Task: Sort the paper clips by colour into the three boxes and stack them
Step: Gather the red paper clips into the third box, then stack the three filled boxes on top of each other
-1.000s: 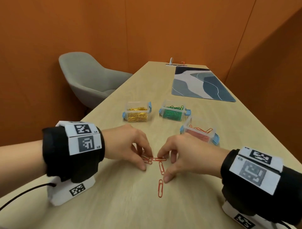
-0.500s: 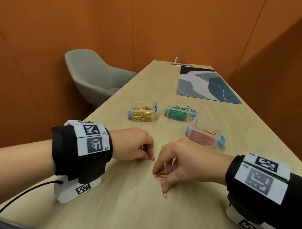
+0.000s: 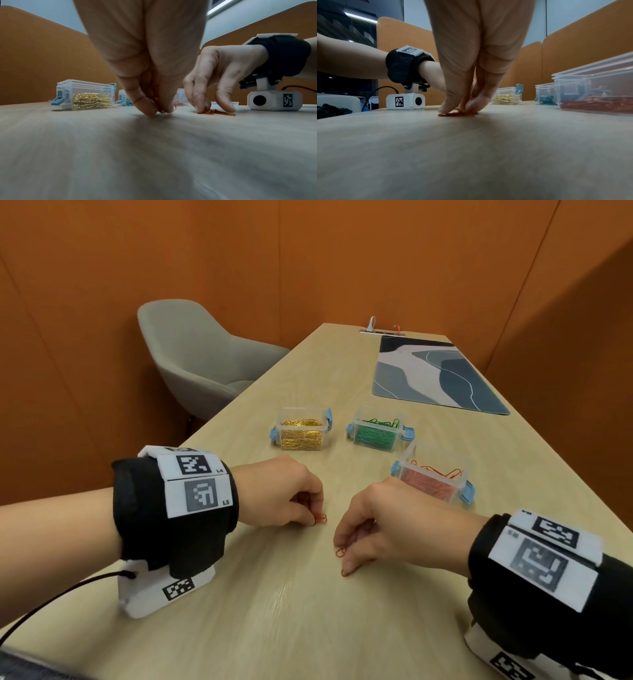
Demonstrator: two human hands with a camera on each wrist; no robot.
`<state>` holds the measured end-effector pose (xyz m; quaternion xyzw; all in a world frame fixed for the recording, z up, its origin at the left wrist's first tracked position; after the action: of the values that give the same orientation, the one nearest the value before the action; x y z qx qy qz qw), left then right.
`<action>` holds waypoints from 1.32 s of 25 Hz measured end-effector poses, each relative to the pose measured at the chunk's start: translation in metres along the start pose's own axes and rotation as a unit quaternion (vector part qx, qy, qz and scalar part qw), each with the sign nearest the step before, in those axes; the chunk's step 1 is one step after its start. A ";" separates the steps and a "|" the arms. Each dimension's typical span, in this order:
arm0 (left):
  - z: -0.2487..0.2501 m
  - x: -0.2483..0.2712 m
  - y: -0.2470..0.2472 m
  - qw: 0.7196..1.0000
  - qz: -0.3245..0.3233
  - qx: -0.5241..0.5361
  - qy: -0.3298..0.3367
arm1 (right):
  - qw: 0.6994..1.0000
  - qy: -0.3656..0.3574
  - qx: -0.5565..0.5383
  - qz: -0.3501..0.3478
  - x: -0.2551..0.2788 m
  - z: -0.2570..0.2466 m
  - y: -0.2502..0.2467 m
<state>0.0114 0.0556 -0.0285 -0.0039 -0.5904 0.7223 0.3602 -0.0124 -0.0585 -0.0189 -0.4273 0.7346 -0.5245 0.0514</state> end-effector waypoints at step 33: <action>-0.003 -0.145 -0.090 0.989 0.121 -0.041 -0.079 | 0.955 0.248 -0.084 0.136 0.038 0.107 -0.056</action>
<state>0.1665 -0.0139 -0.0135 -0.0333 -0.6412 0.7338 0.2222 0.0522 -0.1674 -0.0064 -0.1824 0.8166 -0.5388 -0.0974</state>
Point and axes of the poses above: each hand's wrist, its own x-axis away from the middle knuckle, its own y-axis out of the palm, z = x × y, the point moved 6 cm from there along -x, towards the middle knuckle, and after that the axes turned 12 degrees about -z, right-handed, at the moved point
